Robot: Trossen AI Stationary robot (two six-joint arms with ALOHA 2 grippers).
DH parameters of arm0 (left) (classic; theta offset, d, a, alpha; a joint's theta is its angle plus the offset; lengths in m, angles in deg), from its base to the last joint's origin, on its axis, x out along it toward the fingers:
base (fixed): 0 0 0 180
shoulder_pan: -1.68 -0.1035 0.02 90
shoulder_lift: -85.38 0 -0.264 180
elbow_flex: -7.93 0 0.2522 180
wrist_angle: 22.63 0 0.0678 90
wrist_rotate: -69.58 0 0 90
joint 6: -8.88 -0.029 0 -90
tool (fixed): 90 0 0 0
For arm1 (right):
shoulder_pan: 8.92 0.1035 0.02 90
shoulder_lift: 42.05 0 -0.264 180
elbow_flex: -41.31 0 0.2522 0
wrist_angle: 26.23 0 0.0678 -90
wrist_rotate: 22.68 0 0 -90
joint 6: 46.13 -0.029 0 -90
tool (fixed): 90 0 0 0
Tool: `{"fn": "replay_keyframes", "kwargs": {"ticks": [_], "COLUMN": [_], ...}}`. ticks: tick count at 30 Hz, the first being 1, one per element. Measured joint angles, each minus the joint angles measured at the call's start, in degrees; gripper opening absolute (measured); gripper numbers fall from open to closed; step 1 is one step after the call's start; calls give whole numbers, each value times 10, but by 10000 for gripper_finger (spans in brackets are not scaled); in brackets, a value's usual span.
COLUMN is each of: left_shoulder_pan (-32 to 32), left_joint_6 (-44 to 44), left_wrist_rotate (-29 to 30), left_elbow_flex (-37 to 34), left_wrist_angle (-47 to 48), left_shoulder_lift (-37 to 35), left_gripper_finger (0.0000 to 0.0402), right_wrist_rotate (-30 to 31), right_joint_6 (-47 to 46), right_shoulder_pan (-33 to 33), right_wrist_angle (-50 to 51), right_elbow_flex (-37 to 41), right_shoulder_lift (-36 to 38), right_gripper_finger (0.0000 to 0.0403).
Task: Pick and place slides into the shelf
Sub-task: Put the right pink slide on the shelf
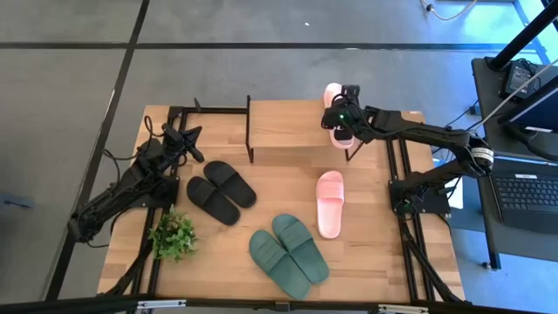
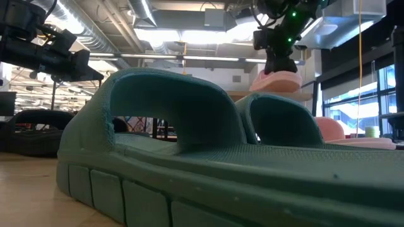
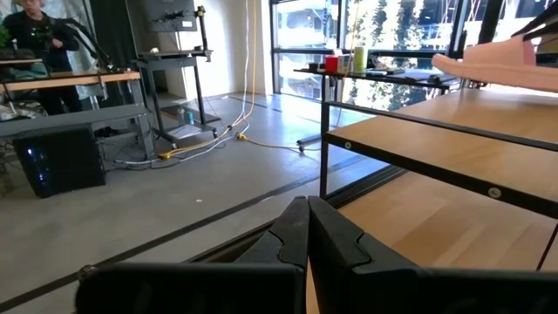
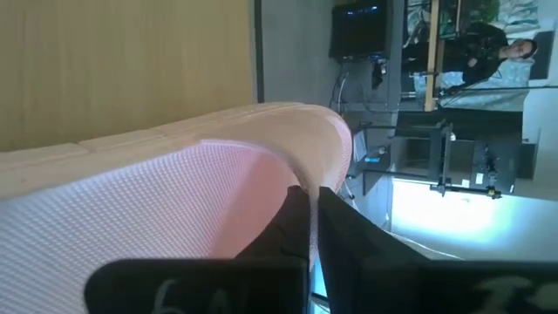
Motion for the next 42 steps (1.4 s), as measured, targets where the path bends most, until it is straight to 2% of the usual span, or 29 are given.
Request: {"fn": "replay_keyframes", "kwargs": {"ticks": [14,28,33,37,42], "left_shoulder_pan": [0,0,0,0,0], "left_joint_6": [0,0,-1,-1,-1], "left_wrist_rotate": [1,1,1,1,2], "left_elbow_flex": [0,0,0,0,0], "left_wrist_angle": [0,0,0,0,0], "left_shoulder_lift": [0,0,0,0,0], "left_gripper_finger": [0,0,0,0,0], "right_wrist_rotate": [-11,-54,-9,24,24], "right_joint_6": [-27,-27,-28,-40,-85], "right_shoulder_pan": [-20,-19,-19,-9,15], "right_wrist_angle": [64,54,50,65,99], "right_elbow_flex": [1,1,1,-3,-36], "right_shoulder_lift": [0,0,0,0,0], "right_gripper_finger": [12,138,179,196,194]}}
